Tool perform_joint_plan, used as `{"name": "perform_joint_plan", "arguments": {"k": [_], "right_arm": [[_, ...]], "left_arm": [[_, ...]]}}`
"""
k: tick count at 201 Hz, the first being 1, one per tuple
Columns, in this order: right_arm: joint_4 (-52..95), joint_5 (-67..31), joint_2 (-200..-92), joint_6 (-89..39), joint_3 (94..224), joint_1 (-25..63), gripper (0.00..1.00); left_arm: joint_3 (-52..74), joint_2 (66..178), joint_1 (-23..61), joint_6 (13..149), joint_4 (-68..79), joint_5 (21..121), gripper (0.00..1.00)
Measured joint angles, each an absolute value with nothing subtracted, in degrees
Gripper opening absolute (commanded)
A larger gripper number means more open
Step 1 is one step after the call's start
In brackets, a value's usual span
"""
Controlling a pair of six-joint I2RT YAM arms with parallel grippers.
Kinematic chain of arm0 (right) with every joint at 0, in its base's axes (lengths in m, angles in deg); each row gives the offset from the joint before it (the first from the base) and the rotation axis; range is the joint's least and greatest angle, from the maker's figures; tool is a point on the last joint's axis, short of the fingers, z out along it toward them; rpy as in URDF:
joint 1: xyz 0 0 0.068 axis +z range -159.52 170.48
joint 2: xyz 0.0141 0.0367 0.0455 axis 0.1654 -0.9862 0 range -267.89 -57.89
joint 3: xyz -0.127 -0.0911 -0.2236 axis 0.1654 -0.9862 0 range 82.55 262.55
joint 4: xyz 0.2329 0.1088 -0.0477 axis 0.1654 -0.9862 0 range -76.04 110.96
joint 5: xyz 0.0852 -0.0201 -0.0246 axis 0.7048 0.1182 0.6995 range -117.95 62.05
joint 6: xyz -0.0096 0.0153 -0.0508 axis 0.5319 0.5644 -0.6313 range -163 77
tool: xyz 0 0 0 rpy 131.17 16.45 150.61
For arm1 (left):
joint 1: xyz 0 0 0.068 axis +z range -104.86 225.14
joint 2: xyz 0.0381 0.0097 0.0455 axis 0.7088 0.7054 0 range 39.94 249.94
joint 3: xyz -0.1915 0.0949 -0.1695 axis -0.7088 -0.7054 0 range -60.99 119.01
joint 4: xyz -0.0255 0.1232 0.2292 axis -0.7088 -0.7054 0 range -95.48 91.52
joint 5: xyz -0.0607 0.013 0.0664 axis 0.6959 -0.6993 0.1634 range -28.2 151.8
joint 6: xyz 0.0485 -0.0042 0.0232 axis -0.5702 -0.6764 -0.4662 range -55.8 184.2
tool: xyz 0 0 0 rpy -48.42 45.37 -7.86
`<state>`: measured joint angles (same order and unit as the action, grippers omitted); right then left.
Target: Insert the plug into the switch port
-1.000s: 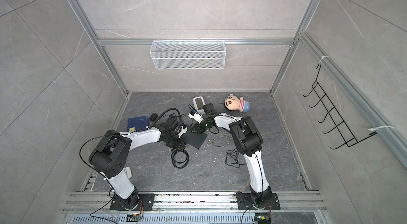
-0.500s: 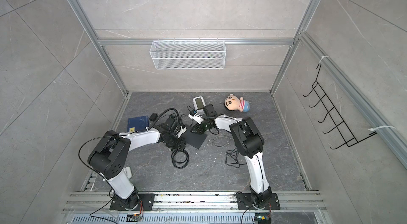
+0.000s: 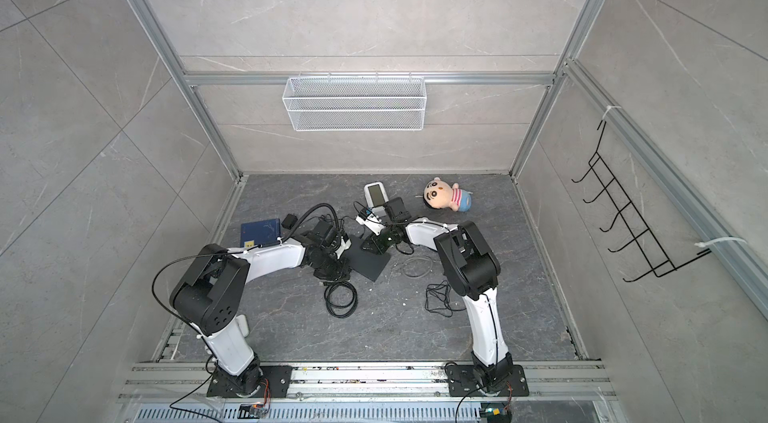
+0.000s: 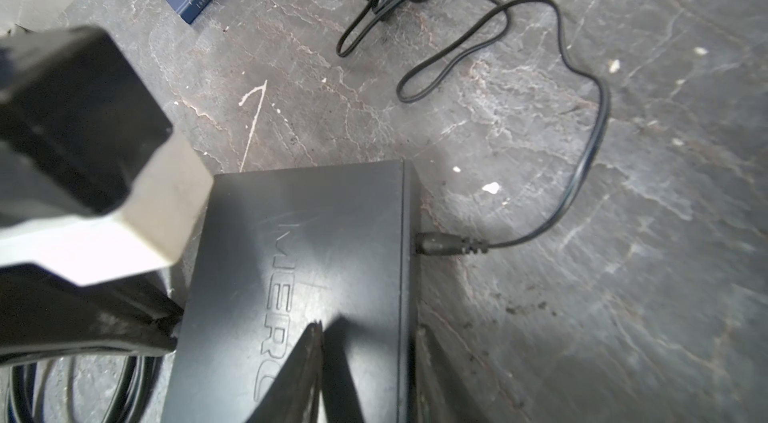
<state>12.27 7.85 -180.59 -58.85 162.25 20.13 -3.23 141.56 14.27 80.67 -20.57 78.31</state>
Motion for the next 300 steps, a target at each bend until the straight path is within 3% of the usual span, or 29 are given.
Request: {"name": "perform_joint_plan", "arguments": {"k": [44, 94, 122, 128, 131, 133, 135, 141, 144, 147, 151, 187, 225, 265, 300], "right_arm": [[10.28, 5.97, -180.39, -56.93, 163.48, 20.24, 0.40], [-4.03, 7.08, -180.28, -53.24, 170.47, 18.27, 0.47], [-8.01, 8.30, -178.12, -51.16, 173.57, 15.95, 0.50], [-8.21, 8.26, -177.18, -50.53, 173.57, 15.21, 0.62], [-8.34, 8.04, -176.46, -49.76, 173.53, 14.73, 0.75], [-8.38, 7.98, -176.22, -49.85, 173.49, 14.53, 0.90], [-8.38, 7.87, -175.82, -50.02, 173.46, 14.25, 0.97], [-8.19, 7.43, -174.51, -49.02, 173.03, 13.46, 1.00], [-7.90, 7.06, -173.66, -48.52, 172.57, 13.09, 1.00], [-7.49, 6.73, -172.83, -48.25, 171.91, 12.72, 1.00], [-6.96, 6.16, -171.30, -47.62, 170.73, 12.22, 1.00], [3.62, -4.46, -152.83, -41.46, 151.41, 11.17, 1.00], [19.83, -28.50, -133.09, -38.05, 127.35, 11.74, 1.00], [33.21, -46.32, -130.32, -39.82, 113.18, 11.63, 1.00], [43.79, -52.74, -132.68, -41.35, 107.11, 11.63, 1.00]], "left_arm": [[-1.15, 142.53, 13.98, 76.02, -22.99, 76.67, 0.14], [-2.03, 140.89, 15.49, 71.47, -15.06, 66.11, 0.40], [-2.49, 135.71, 16.36, 70.81, -10.36, 62.66, 0.48], [-2.66, 134.31, 16.30, 70.64, -9.88, 62.05, 0.50], [-2.77, 133.56, 16.26, 70.59, -9.70, 61.68, 0.50], [-2.86, 133.04, 16.26, 70.59, -9.57, 61.55, 0.51], [-2.97, 132.54, 16.26, 70.62, -9.48, 61.35, 0.51], [-3.32, 131.20, 16.26, 70.53, -9.20, 60.61, 0.57], [-3.49, 130.55, 16.26, 70.53, -9.11, 60.26, 0.68], [-3.64, 130.00, 16.26, 70.51, -8.98, 60.04, 0.93], [-3.88, 129.28, 16.23, 70.51, -8.83, 59.60, 0.99], [-8.45, 124.76, 16.36, 71.51, -4.98, 52.85, 1.00], [-16.85, 120.28, 17.37, 69.37, 0.90, 38.16, 1.00], [-29.48, 113.26, 23.36, 64.96, 11.50, 29.57, 1.00], [-40.01, 114.35, 31.66, 63.21, 25.73, 30.53, 1.00]]}}
